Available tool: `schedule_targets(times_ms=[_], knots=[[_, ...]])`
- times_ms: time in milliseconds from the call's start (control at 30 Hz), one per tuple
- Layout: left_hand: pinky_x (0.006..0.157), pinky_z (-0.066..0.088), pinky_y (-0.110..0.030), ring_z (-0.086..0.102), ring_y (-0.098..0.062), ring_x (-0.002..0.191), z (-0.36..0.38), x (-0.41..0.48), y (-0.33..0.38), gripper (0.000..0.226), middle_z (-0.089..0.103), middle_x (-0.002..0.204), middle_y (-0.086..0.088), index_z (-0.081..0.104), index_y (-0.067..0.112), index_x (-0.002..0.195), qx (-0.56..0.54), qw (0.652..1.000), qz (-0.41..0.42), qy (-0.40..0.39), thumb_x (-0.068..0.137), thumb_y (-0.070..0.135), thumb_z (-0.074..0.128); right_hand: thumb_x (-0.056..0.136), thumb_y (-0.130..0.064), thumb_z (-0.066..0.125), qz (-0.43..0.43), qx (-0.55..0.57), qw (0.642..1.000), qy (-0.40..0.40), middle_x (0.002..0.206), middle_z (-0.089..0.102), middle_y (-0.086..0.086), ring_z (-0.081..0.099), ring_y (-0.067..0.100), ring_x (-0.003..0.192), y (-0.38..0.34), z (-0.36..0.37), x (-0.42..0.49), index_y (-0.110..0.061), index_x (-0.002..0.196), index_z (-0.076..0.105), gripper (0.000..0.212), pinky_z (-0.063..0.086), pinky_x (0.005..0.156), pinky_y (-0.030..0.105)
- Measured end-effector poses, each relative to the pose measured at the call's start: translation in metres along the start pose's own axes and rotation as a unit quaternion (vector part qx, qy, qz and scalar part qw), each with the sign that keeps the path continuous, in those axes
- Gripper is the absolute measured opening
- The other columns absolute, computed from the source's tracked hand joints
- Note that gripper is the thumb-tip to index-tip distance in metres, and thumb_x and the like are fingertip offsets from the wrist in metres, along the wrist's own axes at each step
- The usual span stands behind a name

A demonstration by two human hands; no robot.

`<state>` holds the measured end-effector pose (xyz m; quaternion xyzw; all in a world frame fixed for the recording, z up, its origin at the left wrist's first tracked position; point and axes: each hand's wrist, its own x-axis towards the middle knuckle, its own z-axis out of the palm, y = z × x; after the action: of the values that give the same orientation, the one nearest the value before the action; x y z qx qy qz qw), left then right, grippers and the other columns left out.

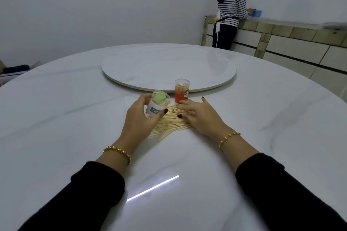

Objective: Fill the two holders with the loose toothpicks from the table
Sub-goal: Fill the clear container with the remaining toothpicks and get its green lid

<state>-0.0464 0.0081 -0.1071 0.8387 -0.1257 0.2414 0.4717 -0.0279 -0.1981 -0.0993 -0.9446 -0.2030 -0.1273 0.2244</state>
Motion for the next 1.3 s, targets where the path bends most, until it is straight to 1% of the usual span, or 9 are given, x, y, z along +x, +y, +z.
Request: schedule_targets(times_ms=[233,533,600,667,767,1033,1100,1233,1300], knots=[[0.075,0.037,0.001,0.054,-0.003,0.099,-0.002,-0.002,0.002,0.051,0.062,0.109,0.007,0.055,0.016,0.119,0.006,1.0,0.001,-0.003,0.077,0.034,0.077,0.092,-0.04,0.057,-0.004,-0.067,0.998,0.006,0.138,0.053,-0.01,0.05,0.009,0.124,-0.004,0.006,0.001,-0.028,0.116,0.068,0.029,0.0,0.117,0.037],[0.075,0.038,0.001,0.055,-0.005,0.102,0.0,-0.001,0.003,0.049,0.062,0.11,0.007,0.054,0.018,0.118,-0.001,1.0,0.006,-0.011,0.077,0.035,0.076,0.09,-0.017,0.062,-0.002,-0.018,0.991,0.129,0.099,0.073,0.0,0.063,0.018,0.094,-0.002,0.008,0.002,-0.013,0.098,0.073,0.014,0.017,0.117,0.035],[0.075,0.037,0.001,0.054,-0.003,0.102,0.0,-0.001,0.003,0.049,0.062,0.111,0.008,0.054,0.018,0.118,-0.004,1.0,0.007,-0.009,0.078,0.036,0.075,0.089,-0.014,0.062,0.012,0.013,0.985,0.169,0.089,0.074,0.002,0.065,0.023,0.082,-0.002,0.008,0.002,-0.013,0.094,0.074,0.013,0.031,0.112,0.038],[0.076,0.037,0.001,0.054,-0.002,0.102,0.0,-0.001,0.003,0.05,0.062,0.11,0.009,0.054,0.017,0.118,-0.005,1.0,0.009,-0.008,0.077,0.036,0.075,0.089,-0.013,0.061,0.034,0.045,0.977,0.204,0.085,0.074,0.003,0.064,0.024,0.078,-0.004,0.004,0.002,-0.014,0.092,0.074,0.014,0.049,0.089,0.04],[0.077,0.037,0.001,0.054,-0.004,0.102,0.001,-0.001,0.004,0.051,0.062,0.11,0.007,0.055,0.016,0.119,-0.002,1.0,0.014,-0.014,0.077,0.035,0.076,0.088,-0.011,0.06,0.045,0.098,0.961,0.253,0.08,0.074,0.0,0.067,0.019,0.074,-0.007,-0.003,0.004,-0.012,0.091,0.074,0.014,0.052,0.069,0.037],[0.083,0.043,-0.013,0.057,-0.008,0.102,0.007,-0.003,0.006,0.054,0.063,0.11,0.006,0.056,0.018,0.12,0.04,0.997,0.055,-0.045,0.075,0.04,0.077,0.095,-0.014,0.057,0.123,0.437,0.865,0.215,0.083,0.074,-0.004,0.069,0.002,0.084,-0.037,-0.022,0.009,-0.007,0.095,0.068,0.014,0.048,0.071,0.009],[0.084,0.044,-0.02,0.056,-0.009,0.101,0.008,-0.003,0.006,0.057,0.063,0.111,0.004,0.055,0.016,0.121,0.065,0.994,0.075,-0.049,0.075,0.042,0.076,0.096,-0.017,0.056,0.122,0.495,0.84,0.186,0.086,0.075,-0.003,0.069,0.004,0.086,-0.044,-0.026,0.011,-0.004,0.102,0.067,0.018,0.047,0.068,0.008],[0.079,0.038,-0.009,0.054,-0.003,0.096,0.009,-0.004,0.009,0.058,0.064,0.109,0.007,0.055,0.017,0.121,0.069,0.992,0.085,-0.057,0.074,0.044,0.076,0.098,-0.016,0.052,0.105,0.535,0.823,0.162,0.097,0.074,-0.003,0.067,0.022,0.097,-0.051,-0.027,0.012,-0.007,0.103,0.065,0.017,0.052,0.072,0.013],[0.08,0.04,-0.011,0.055,-0.003,0.095,0.009,-0.004,0.01,0.059,0.064,0.108,0.009,0.056,0.018,0.119,0.06,0.993,0.081,-0.056,0.073,0.049,0.073,0.098,-0.012,0.05,0.092,0.549,0.818,0.148,0.101,0.074,0.002,0.069,0.013,0.089,-0.054,-0.024,0.011,-0.002,0.105,0.063,0.018,0.052,0.07,0.014]])
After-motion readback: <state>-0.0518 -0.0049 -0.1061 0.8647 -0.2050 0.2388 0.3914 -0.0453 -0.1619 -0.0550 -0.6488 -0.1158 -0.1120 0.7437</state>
